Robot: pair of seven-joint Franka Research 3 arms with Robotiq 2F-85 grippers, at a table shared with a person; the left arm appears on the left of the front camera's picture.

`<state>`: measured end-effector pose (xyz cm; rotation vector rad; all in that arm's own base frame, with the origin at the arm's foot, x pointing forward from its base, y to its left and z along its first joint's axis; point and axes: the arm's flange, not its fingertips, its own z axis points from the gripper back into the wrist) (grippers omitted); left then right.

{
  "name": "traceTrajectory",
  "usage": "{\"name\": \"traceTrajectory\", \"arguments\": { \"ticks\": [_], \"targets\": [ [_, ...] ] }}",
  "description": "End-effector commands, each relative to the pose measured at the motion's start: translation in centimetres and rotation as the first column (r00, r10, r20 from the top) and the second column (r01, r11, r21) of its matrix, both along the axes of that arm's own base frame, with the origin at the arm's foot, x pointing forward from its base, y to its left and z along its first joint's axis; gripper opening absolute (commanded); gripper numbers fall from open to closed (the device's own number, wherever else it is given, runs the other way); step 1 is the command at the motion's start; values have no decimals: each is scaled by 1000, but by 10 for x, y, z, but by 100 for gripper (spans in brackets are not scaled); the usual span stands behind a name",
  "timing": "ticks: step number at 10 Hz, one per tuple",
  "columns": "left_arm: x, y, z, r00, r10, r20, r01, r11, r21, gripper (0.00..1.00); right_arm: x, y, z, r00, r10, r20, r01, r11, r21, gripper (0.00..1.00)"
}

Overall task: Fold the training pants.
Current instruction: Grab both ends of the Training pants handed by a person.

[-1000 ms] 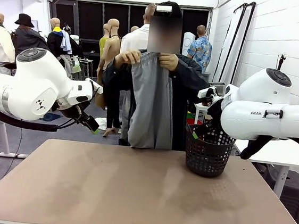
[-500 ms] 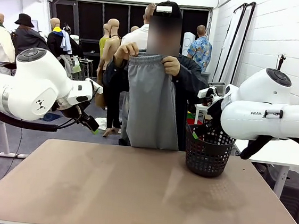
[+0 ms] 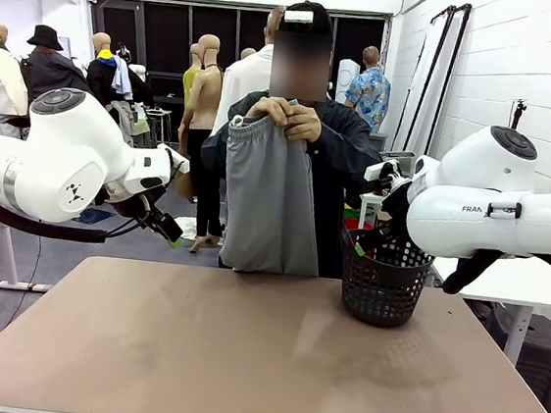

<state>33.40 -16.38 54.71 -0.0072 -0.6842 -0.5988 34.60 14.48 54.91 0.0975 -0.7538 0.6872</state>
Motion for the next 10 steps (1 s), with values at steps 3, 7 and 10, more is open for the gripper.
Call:
{"name": "traceTrajectory", "arguments": {
  "ticks": [3, 7, 10],
  "targets": [
    [0, 0, 0, 1000, -9, 3, 9, 1000, 7, 100, 0, 0, 0, 1000, 0, 3, 0, 1000, 1, 100],
    [0, 0, 0, 1000, -9, 3, 9, 1000, 7, 100, 0, 0, 0, 1000, 0, 3, 0, 1000, 1, 100],
    [0, 0, 0, 1000, -9, 3, 9, 1000, 7, 100, 0, 0, 0, 1000, 0, 3, 0, 1000, 1, 100]
  ]
}}
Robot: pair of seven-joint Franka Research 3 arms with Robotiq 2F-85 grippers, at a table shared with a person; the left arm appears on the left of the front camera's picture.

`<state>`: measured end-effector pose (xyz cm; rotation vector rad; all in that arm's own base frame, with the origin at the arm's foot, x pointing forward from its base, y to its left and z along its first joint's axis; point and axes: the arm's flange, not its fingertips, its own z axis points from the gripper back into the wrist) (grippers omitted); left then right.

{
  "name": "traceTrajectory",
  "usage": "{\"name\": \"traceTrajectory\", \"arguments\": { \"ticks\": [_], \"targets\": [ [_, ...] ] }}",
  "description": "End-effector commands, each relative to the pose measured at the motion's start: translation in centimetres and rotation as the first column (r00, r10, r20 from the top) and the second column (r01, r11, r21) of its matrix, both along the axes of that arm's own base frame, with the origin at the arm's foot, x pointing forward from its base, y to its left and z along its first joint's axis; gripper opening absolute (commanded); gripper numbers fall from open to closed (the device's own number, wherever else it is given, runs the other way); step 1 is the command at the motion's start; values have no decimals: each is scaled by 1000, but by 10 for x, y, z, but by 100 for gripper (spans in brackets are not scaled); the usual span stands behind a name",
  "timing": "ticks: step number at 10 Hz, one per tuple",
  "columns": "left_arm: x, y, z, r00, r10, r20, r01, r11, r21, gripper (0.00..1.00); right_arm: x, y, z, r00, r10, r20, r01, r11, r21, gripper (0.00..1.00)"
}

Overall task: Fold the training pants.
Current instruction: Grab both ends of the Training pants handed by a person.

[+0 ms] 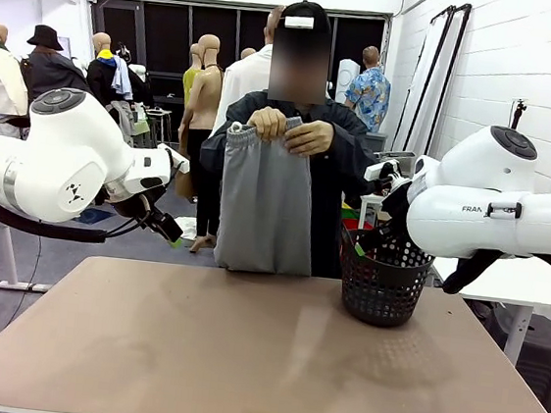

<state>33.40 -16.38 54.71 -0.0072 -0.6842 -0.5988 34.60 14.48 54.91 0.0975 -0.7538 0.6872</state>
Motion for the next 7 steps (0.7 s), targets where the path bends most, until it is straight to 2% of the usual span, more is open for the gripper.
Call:
{"name": "traceTrajectory", "arguments": {
  "ticks": [1, 7],
  "targets": [
    [0, 0, 0, 1000, -9, 3, 9, 1000, 7, 100, 0, 0, 0, 1000, 0, 3, 0, 1000, 1, 100],
    [0, 0, 0, 1000, -9, 3, 9, 1000, 7, 100, 0, 0, 0, 1000, 0, 3, 0, 1000, 1, 100]
  ]
}}
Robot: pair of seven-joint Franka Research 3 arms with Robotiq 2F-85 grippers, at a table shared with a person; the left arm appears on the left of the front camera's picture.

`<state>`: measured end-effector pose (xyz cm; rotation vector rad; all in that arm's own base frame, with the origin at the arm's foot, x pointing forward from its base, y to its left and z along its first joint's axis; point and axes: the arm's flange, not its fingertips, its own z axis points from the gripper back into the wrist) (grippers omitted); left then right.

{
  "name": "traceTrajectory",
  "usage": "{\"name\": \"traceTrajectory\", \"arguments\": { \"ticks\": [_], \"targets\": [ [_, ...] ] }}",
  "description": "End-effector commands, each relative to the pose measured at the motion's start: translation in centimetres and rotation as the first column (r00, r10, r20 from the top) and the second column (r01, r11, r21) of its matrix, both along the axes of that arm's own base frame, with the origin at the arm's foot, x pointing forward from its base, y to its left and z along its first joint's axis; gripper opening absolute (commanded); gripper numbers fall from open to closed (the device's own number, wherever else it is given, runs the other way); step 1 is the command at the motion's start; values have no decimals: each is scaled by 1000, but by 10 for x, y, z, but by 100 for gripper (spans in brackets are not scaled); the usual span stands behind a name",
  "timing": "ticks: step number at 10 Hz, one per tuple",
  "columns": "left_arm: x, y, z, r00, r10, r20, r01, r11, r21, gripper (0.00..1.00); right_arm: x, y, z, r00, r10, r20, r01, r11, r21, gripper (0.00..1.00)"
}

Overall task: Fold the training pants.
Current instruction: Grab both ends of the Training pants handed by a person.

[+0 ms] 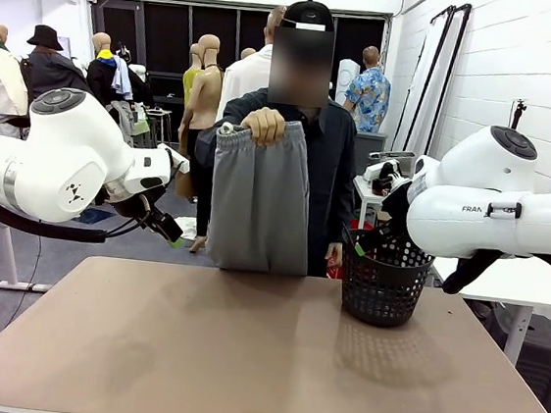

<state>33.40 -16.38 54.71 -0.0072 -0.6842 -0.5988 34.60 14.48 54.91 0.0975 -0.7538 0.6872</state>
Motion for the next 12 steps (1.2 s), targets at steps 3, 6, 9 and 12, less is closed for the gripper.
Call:
{"name": "traceTrajectory", "arguments": {
  "ticks": [3, 6, 9, 12],
  "targets": [
    [0, 0, 0, 1000, -9, 3, 9, 1000, 7, 100, 0, 0, 0, 1000, 0, 3, 0, 1000, 1, 100],
    [0, 0, 0, 1000, -9, 3, 9, 1000, 7, 100, 0, 0, 0, 1000, 0, 3, 0, 1000, 1, 100],
    [0, 0, 0, 1000, -9, 3, 9, 1000, 7, 100, 0, 0, 0, 1000, 0, 3, 0, 1000, 1, 100],
    [2, 2, 0, 999, -38, 25, 38, 999, 19, 100, 2, 0, 1, 1000, 13, 11, -13, 1000, -10, 100]
  ]
}}
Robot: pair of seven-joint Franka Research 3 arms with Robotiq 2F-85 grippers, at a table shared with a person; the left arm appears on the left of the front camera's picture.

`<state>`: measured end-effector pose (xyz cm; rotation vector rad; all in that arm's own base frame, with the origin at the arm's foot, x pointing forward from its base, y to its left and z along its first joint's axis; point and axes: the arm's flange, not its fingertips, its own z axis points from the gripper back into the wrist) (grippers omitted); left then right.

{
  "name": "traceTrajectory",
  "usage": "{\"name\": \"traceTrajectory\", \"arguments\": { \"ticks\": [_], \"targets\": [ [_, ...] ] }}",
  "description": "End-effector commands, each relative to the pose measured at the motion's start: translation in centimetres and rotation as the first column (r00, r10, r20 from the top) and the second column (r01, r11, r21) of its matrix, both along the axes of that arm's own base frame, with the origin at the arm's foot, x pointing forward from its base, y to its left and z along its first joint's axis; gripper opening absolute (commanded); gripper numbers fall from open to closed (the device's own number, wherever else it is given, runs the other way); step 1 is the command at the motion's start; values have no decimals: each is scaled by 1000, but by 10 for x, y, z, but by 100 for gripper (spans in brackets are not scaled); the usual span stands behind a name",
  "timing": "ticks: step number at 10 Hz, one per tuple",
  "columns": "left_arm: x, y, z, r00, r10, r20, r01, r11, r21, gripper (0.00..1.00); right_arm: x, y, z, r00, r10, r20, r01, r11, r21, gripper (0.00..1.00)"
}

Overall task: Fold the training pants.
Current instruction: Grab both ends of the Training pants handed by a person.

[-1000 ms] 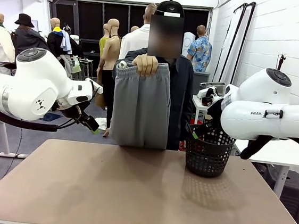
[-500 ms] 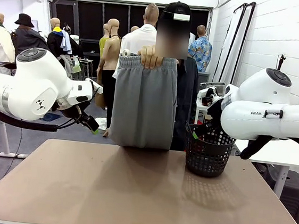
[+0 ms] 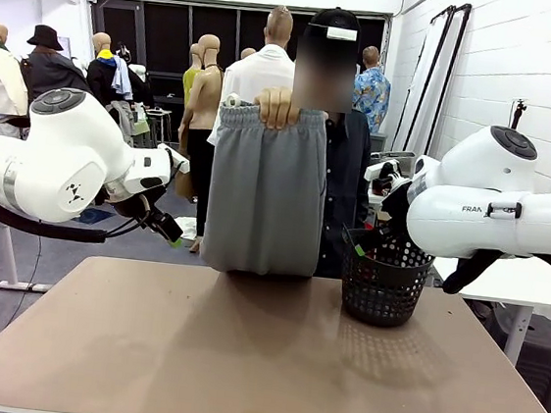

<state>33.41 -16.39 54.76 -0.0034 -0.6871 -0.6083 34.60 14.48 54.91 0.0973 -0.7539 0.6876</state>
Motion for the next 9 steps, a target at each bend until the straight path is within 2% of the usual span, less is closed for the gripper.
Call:
{"name": "traceTrajectory", "arguments": {
  "ticks": [1, 3, 6, 8, 9],
  "targets": [
    [3, 3, 1, 998, -51, 34, 50, 998, 29, 100, 5, -1, 1, 999, 36, 17, -35, 999, -9, 100],
    [8, 5, 4, 991, -132, 38, 127, 986, 107, 100, 10, -2, 2, 985, 168, 46, -165, 985, -55, 100],
    [19, 13, 13, 967, -253, 2, 247, 944, 218, 100, 21, -3, 12, 953, 296, 61, -286, 949, -129, 100],
    [24, 16, 14, 921, -389, -20, 380, 886, 265, 100, 27, 0, 16, 911, 405, 72, -384, 900, -205, 100],
    [27, 16, 13, 894, -447, -16, 437, 864, 249, 100, 28, 1, 18, 880, 470, 70, -443, 865, -233, 100]
  ]
}}
